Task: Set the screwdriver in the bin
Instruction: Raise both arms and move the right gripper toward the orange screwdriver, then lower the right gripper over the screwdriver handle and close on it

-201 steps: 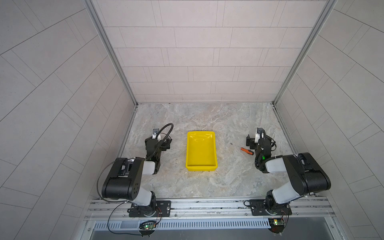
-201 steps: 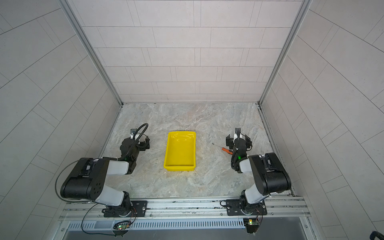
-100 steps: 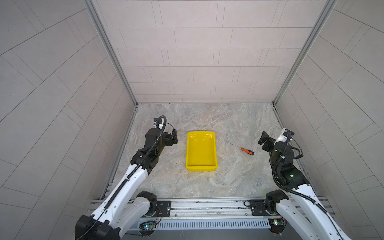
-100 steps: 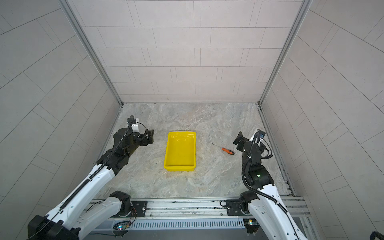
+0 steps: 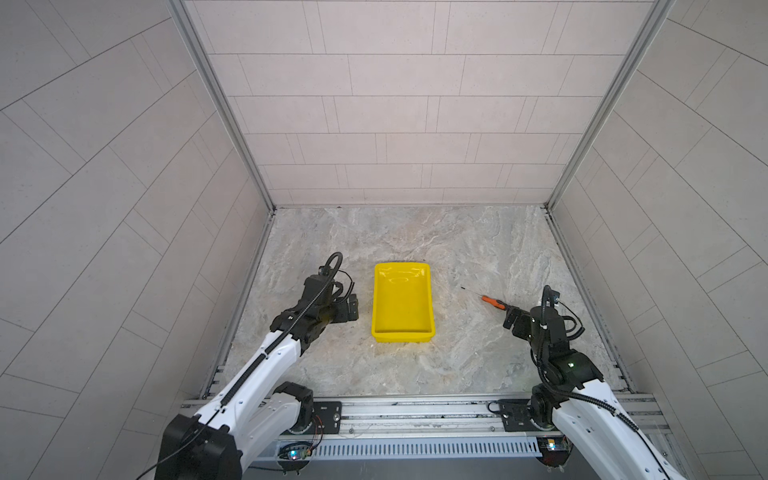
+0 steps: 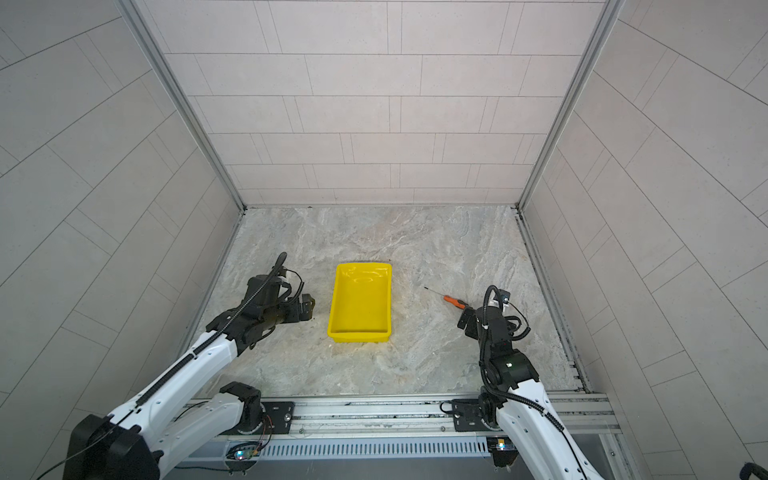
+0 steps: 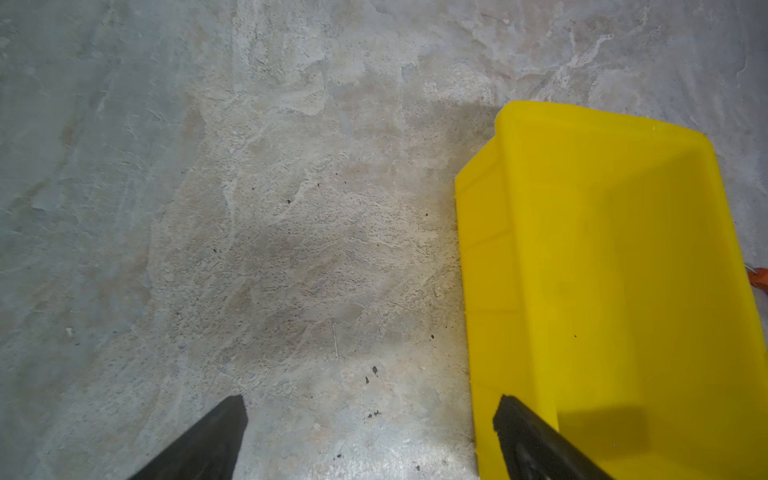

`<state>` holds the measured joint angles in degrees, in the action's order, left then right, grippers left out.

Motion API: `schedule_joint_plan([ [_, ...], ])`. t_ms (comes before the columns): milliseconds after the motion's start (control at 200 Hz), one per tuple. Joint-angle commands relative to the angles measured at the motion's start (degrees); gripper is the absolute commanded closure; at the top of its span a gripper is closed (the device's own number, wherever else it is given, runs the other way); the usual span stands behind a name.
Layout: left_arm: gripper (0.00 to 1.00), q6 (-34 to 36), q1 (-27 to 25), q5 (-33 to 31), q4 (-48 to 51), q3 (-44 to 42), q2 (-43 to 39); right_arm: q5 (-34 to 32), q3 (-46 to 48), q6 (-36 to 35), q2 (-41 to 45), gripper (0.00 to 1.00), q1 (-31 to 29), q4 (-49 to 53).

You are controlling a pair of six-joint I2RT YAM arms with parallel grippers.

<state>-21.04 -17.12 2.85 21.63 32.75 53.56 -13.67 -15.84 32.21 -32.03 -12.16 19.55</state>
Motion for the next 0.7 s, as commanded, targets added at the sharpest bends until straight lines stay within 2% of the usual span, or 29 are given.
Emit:
schedule_joint_plan([
  [0, 0.00, -4.4, 0.4, -7.6, 2.6, -1.3, -3.9, 0.5, -1.9, 0.3, -4.2, 0.01, -1.1, -2.4],
  [100, 0.00, -10.8, 0.4, -17.3, 7.7, -2.7, -7.4, 0.5, -3.3, 0.0, -9.0, 0.01, -2.5, -3.0],
  [165, 0.00, -12.3, 0.5, -20.4, 10.0, -2.9, -10.0, -0.1, -4.0, -0.1, -11.7, 0.01, -3.4, -3.8],
  [415, 0.00, -15.1, 0.6, -22.3, 10.4, -7.4, -19.5, 0.4, -7.2, -0.1, -20.0, 0.01, -4.8, -3.7],
  [540, 0.00, -16.4, 0.6, -23.0, 9.9, -9.8, -23.1, 4.0, -9.4, -0.5, -22.1, 0.01, -4.7, -2.4],
  [690, 0.00, -16.9, 0.6, -23.3, 9.7, -11.0, -26.1, 5.5, -16.1, -2.2, -26.6, 0.00, -4.6, 1.0],
])
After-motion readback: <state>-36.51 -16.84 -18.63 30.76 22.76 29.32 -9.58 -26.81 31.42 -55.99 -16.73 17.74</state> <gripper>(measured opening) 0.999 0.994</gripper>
